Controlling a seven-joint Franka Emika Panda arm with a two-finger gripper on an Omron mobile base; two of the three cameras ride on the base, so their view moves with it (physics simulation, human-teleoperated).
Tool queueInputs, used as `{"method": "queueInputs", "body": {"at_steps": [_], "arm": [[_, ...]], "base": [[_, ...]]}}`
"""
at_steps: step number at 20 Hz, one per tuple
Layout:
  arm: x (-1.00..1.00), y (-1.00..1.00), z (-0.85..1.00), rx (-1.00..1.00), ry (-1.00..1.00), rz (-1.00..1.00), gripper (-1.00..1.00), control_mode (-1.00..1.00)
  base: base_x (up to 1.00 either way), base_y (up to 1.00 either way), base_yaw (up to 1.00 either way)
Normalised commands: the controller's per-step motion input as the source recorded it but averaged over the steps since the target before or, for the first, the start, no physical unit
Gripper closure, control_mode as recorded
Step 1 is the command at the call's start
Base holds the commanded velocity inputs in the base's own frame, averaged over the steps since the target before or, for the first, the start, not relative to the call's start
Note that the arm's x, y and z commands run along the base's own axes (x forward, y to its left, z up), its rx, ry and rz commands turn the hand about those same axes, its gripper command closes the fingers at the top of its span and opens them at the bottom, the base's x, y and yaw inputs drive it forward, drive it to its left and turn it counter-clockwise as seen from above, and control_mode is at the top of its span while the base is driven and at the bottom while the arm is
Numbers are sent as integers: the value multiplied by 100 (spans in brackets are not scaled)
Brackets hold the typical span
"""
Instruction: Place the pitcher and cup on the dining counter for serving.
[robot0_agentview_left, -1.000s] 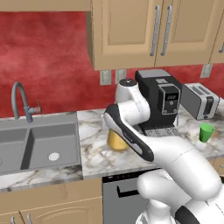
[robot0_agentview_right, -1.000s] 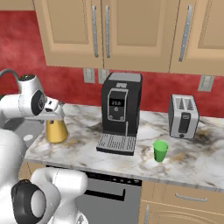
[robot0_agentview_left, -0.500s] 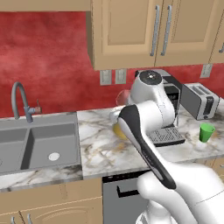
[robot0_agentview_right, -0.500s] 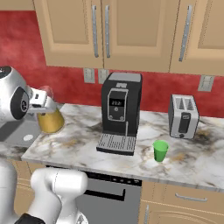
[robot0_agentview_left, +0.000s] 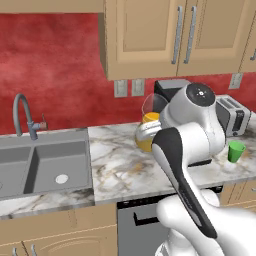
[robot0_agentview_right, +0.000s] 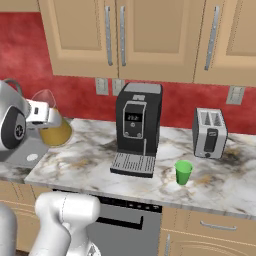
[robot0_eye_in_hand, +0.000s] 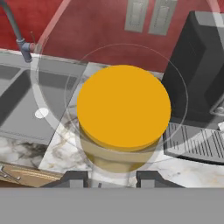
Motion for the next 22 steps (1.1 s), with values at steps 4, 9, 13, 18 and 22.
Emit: {"method": "queueInputs", "body": {"at_steps": [4, 9, 13, 18, 22], "arm": [[-3, 0, 0, 0, 0, 0, 100, 100], [0, 0, 0, 0, 0, 0, 100, 100], [0, 0, 0, 0, 0, 0, 100, 100], [0, 0, 0, 0, 0, 0, 100, 100], [0, 0, 0, 0, 0, 0, 100, 100]], "base": [[-6, -1, 0], [-45, 0, 23], [-62, 0, 46], [-61, 0, 64], [-59, 0, 73]]}}
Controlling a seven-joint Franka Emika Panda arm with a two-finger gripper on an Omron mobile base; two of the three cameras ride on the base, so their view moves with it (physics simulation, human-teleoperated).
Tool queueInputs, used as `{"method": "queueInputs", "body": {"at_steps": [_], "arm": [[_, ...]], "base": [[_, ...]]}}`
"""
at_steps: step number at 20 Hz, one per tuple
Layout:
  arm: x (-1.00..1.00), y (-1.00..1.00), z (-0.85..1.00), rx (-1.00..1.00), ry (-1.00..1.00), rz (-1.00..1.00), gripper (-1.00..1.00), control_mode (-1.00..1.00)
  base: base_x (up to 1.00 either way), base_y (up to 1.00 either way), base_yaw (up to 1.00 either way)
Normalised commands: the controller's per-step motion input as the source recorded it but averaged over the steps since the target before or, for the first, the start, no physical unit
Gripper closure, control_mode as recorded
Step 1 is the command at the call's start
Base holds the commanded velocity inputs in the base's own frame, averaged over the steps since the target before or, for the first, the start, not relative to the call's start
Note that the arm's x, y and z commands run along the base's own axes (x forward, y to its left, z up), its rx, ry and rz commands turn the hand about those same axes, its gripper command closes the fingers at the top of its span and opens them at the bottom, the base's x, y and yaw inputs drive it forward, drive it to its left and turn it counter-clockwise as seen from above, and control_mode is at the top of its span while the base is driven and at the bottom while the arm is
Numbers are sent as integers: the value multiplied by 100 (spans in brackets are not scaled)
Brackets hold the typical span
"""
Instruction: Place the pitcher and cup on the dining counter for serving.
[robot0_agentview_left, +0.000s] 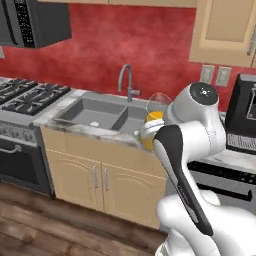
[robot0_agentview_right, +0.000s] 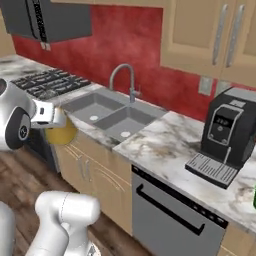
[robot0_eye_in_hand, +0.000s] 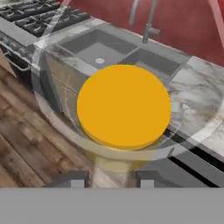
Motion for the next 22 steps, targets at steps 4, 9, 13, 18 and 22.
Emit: {"method": "queueInputs", "body": {"at_steps": [4, 9, 13, 18, 22], "arm": [[0, 0, 0, 0, 0, 0, 100, 100], [0, 0, 0, 0, 0, 0, 100, 100], [0, 0, 0, 0, 0, 0, 100, 100], [0, 0, 0, 0, 0, 0, 100, 100], [0, 0, 0, 0, 0, 0, 100, 100]], "base": [[-49, 0, 84], [-25, 0, 92], [-2, 0, 92], [6, 0, 85], [40, 9, 75]]}}
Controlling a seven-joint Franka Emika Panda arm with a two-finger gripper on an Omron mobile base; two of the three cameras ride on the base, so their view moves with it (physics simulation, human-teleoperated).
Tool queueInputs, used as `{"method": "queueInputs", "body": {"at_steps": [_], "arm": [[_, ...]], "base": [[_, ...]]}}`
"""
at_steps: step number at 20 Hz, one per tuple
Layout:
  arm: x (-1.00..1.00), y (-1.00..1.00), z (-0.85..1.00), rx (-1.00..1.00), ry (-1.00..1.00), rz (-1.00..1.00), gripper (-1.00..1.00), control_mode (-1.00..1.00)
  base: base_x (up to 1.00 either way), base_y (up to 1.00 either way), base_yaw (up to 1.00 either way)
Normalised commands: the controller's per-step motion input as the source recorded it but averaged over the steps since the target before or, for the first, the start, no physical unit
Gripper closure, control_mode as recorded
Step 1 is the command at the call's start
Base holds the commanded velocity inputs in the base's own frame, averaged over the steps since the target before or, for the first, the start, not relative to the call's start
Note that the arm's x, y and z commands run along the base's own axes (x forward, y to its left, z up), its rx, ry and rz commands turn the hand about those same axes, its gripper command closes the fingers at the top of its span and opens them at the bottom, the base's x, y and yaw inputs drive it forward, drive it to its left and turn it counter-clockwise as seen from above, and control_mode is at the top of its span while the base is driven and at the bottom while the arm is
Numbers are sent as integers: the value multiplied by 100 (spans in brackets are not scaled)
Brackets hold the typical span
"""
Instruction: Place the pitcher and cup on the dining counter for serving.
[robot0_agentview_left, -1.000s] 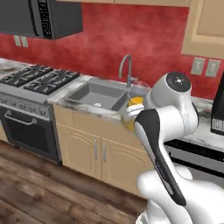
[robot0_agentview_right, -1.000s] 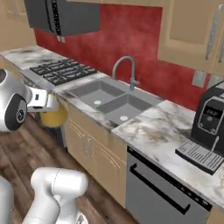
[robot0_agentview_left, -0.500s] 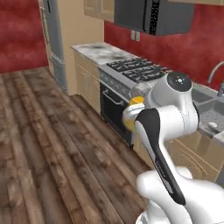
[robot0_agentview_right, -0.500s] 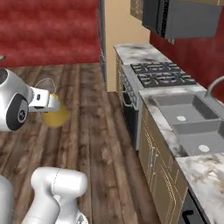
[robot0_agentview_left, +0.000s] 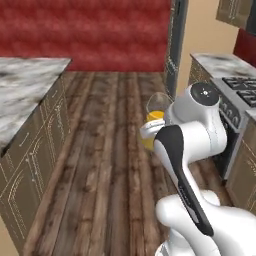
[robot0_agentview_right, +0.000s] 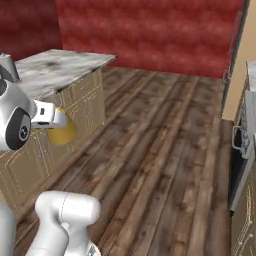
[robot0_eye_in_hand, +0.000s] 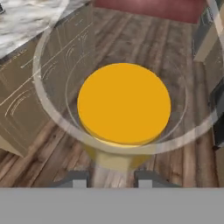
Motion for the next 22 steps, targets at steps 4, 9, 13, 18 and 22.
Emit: {"method": "queueInputs", "body": {"at_steps": [4, 9, 13, 18, 22], "arm": [[0, 0, 0, 0, 0, 0, 100, 100], [0, 0, 0, 0, 0, 0, 100, 100], [0, 0, 0, 0, 0, 0, 100, 100], [0, 0, 0, 0, 0, 0, 100, 100], [0, 0, 0, 0, 0, 0, 100, 100]], "base": [[85, 17, 64], [100, 1, 53], [100, -1, 45], [100, -10, 45], [96, -8, 55]]}}
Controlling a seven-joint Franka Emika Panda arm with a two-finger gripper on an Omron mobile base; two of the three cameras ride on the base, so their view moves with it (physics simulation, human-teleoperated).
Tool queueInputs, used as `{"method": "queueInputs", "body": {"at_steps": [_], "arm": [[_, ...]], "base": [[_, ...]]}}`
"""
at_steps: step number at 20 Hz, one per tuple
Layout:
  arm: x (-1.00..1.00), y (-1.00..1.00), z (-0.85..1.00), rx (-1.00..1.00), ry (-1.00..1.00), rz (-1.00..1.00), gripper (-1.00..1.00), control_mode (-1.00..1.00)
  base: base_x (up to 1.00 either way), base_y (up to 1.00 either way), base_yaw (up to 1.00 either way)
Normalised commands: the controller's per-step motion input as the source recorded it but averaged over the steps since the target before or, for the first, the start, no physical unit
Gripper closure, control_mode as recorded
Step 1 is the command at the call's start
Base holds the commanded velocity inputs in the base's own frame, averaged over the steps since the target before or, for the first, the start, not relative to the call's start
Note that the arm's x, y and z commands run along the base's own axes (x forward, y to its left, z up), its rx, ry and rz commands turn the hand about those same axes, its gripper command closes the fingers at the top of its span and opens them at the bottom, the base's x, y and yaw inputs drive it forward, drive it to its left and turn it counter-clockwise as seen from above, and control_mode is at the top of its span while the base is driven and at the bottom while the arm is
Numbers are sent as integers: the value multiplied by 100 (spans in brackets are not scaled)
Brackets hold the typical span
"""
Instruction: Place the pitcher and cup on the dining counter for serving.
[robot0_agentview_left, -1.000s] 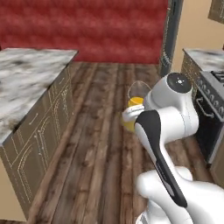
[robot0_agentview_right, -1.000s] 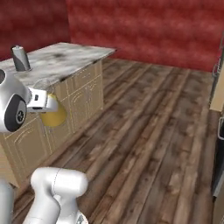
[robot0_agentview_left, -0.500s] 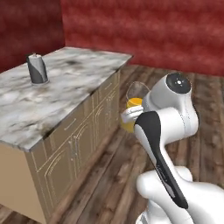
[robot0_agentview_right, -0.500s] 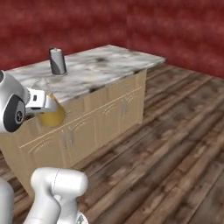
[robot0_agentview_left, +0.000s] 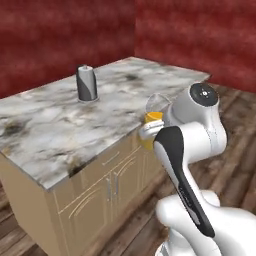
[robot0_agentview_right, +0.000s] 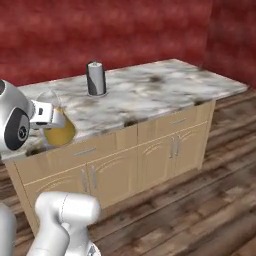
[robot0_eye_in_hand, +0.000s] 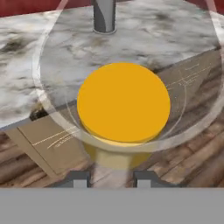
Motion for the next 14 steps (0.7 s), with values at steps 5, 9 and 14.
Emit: {"method": "queueInputs", "body": {"at_steps": [5, 9, 14], "arm": [[0, 0, 0, 0, 0, 0, 100, 100], [0, 0, 0, 0, 0, 0, 100, 100], [19, 0, 0, 0, 0, 4, 100, -100]], "base": [[87, 0, 60], [81, 0, 60], [67, 0, 35]]}}
